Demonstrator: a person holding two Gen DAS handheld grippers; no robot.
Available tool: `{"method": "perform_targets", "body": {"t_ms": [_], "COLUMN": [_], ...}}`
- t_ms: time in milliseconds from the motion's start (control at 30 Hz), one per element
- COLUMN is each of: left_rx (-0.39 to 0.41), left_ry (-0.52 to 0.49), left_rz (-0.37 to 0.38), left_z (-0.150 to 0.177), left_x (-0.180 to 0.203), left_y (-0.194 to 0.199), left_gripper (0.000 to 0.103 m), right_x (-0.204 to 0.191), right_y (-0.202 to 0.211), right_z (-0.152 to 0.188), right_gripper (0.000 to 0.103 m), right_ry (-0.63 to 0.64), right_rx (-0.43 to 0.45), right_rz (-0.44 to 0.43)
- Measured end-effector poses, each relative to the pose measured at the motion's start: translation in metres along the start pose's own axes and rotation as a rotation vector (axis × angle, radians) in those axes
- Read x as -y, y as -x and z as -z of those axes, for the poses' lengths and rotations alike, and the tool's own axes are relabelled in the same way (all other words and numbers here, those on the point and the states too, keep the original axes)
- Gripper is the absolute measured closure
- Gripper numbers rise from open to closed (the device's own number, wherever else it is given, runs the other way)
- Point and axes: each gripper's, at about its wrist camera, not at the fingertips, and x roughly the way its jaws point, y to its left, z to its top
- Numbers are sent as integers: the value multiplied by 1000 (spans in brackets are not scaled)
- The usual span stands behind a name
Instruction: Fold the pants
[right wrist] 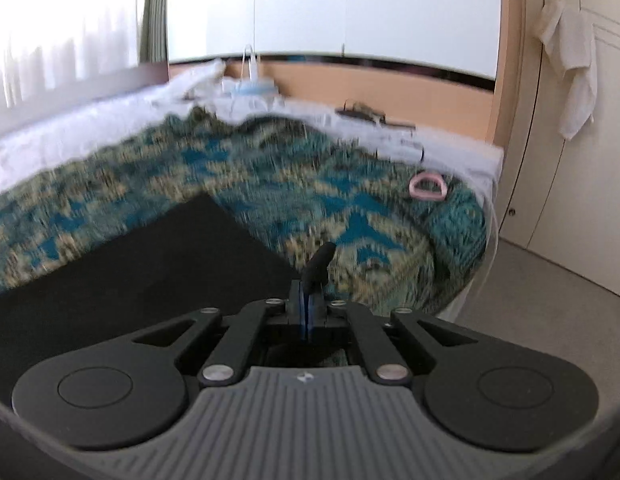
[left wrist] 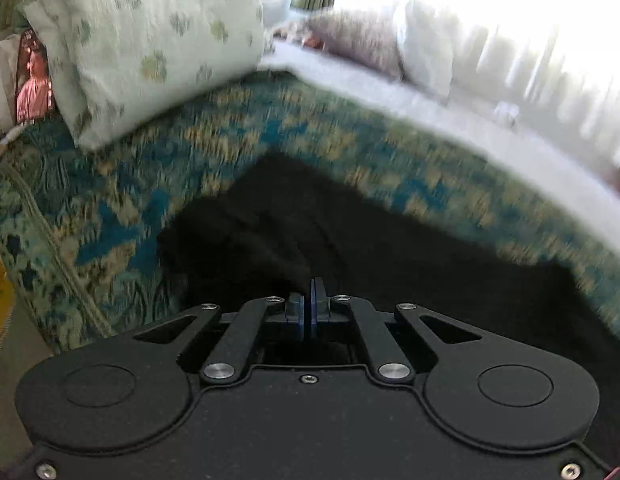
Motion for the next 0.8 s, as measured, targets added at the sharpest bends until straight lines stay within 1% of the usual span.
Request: {"method": "perform_targets", "body": {"t_ms": [33, 67, 133, 167, 233, 267, 333, 433, 533, 600, 667, 700, 733, 767, 800], "left_rx": [-26, -36, -5, -3, -2, -5, -7, 11, 38, 53, 65, 73, 81, 93, 106], "left_ry": [-26, -40, -74, -86, -89, -86, -79, -87, -108, -108, -101, -98, -99, -103, -111], "left_rz": [-14, -25, -37, -41, -36, -32, -28, -25, -37, -41, -39, -38, -37, -38, -40], "left_z": [5, 10, 16, 16, 14, 13, 11, 11, 9, 8, 6, 5, 4, 3, 3], "left_x": [2, 4, 10, 12, 12, 11, 8, 6, 9, 11, 14, 15, 18, 21, 25], "left_y": [-8, -14, -10, -8, -3, -1, 4, 13, 22, 26, 30, 32, 35, 37, 40], "left_gripper": [97, 96, 96, 96, 88, 86, 77, 66, 61, 58, 55, 53, 51, 51, 49], "right_x": [-1, -1, -6, -7, -5, -3, 6, 18, 30, 39, 44, 46, 47, 48, 48], "right_y": [-5, -8, -7, -6, -5, -6, -9, -10, -12, -13, -12, -10, -8, -5, -1], "right_z": [3, 6, 10, 9, 8, 7, 6, 6, 7, 8, 9, 9, 9, 9, 9], "right_gripper": [99, 100, 99, 99, 98, 97, 96, 95, 95, 90, 56, 48, 34, 27, 25], "right_ry": [9, 20, 54, 66, 57, 40, 1, -73, -140, -182, -211, -221, -221, -213, -203], "right_rx": [-12, -14, 3, 8, 12, 9, 2, -2, -2, -2, 0, 1, 6, 17, 39], "right_rz": [5, 10, 21, 27, 25, 19, -5, -53, -102, -125, -135, -104, -69, -40, -13]}}
